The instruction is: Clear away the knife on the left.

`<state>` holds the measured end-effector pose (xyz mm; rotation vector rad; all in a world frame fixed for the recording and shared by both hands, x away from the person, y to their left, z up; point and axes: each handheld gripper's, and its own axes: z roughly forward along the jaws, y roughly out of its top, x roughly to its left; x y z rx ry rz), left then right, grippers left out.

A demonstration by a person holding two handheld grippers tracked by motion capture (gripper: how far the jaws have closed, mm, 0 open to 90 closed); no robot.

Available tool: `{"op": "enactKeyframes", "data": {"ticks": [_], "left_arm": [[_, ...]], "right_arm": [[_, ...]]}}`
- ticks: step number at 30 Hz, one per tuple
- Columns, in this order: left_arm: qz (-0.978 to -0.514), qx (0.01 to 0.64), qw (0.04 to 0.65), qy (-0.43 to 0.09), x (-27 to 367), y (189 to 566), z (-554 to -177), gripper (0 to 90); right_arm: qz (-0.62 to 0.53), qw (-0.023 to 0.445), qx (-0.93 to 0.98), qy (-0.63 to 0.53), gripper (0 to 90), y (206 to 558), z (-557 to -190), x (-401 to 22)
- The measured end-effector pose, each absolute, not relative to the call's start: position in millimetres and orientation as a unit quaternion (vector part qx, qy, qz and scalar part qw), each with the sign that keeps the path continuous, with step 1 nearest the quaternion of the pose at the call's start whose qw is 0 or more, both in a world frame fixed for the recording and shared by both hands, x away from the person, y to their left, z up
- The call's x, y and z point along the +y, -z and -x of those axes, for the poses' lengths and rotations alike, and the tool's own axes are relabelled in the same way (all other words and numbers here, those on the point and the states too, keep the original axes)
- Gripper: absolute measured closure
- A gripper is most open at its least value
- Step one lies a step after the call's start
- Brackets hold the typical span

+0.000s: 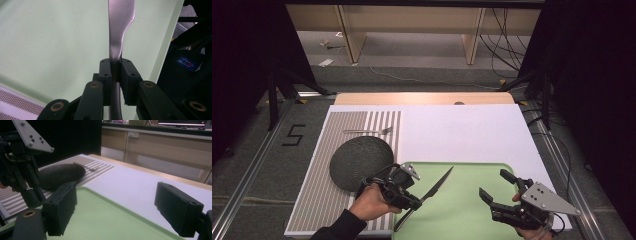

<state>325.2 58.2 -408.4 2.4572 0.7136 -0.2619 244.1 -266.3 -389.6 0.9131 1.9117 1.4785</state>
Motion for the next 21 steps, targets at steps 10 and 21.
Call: {"op": "enactKeyframes", "data": {"ticks": [10, 21], "left_arm": [[-0.936, 0.254, 0.226, 0.093, 35, 418, -327, 79.7], [-0.943, 0.255, 0.17, 0.133, 16, 447, -339, 79.7]], "right_arm": [[-0.338, 0.275, 0.714, -0.548, 19.0, 390, -244, -266], [-0.338, 0.273, 0.712, -0.551, 19.1, 390, -245, -266]]}}
